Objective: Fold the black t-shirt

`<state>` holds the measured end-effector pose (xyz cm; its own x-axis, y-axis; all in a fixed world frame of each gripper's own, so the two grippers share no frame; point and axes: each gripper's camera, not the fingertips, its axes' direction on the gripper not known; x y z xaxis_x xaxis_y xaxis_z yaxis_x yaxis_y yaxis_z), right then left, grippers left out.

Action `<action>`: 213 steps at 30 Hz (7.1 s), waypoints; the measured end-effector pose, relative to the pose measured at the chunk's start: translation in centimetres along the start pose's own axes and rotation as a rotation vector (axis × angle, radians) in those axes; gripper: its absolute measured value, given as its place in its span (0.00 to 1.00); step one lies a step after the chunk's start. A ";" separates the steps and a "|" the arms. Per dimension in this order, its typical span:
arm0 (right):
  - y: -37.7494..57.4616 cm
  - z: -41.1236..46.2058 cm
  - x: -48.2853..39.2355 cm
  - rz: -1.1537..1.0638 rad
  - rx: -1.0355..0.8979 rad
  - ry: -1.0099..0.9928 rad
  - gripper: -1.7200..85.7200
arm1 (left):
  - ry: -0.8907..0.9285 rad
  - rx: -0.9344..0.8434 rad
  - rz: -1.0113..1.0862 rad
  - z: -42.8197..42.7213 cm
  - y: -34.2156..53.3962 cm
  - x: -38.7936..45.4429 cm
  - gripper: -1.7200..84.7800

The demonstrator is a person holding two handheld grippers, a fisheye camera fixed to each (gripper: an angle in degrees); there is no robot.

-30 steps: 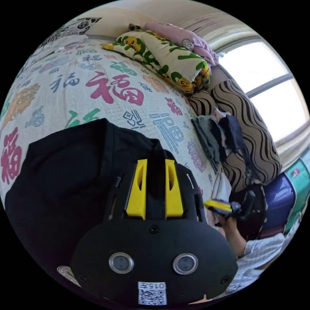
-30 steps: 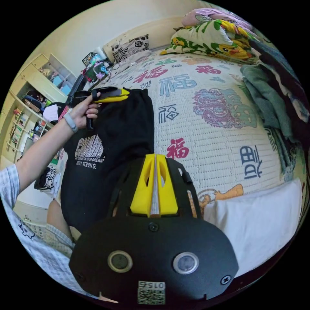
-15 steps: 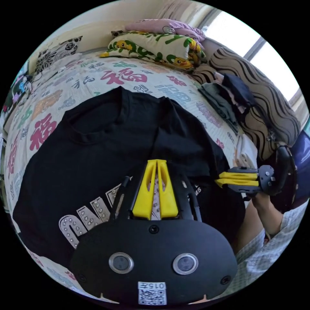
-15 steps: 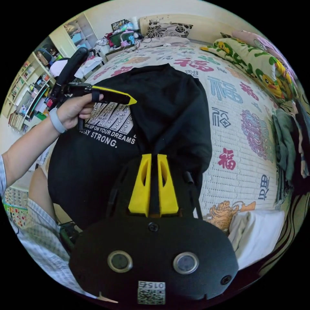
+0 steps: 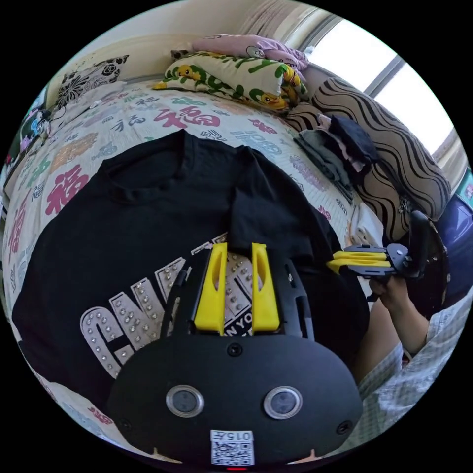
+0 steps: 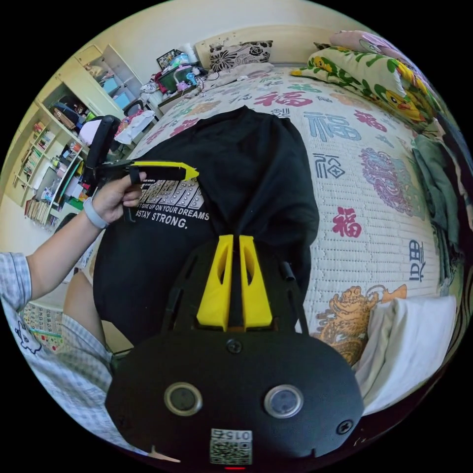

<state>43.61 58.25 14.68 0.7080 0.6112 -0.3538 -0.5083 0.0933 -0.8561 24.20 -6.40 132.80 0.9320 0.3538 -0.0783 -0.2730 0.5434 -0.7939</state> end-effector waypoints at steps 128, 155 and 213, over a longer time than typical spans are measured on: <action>-32.5 -2.4 -2.3 -0.118 -0.067 0.106 0.17 | -0.346 -0.073 0.135 -13.0 15.5 -25.7 0.11; -4.5 -14.3 -5.0 -0.495 -0.085 -0.072 0.02 | -0.158 0.091 0.338 -34.6 34.6 -7.4 0.03; 7.8 -1.6 21.7 0.246 -0.222 -0.432 0.02 | 0.305 0.038 -0.432 -9.6 70.3 -28.2 0.04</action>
<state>55.83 70.95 -0.28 0.2917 0.8658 -0.4065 -0.4849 -0.2325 -0.8431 -18.98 14.53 73.46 0.9869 -0.1431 0.0749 0.1484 0.6196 -0.7708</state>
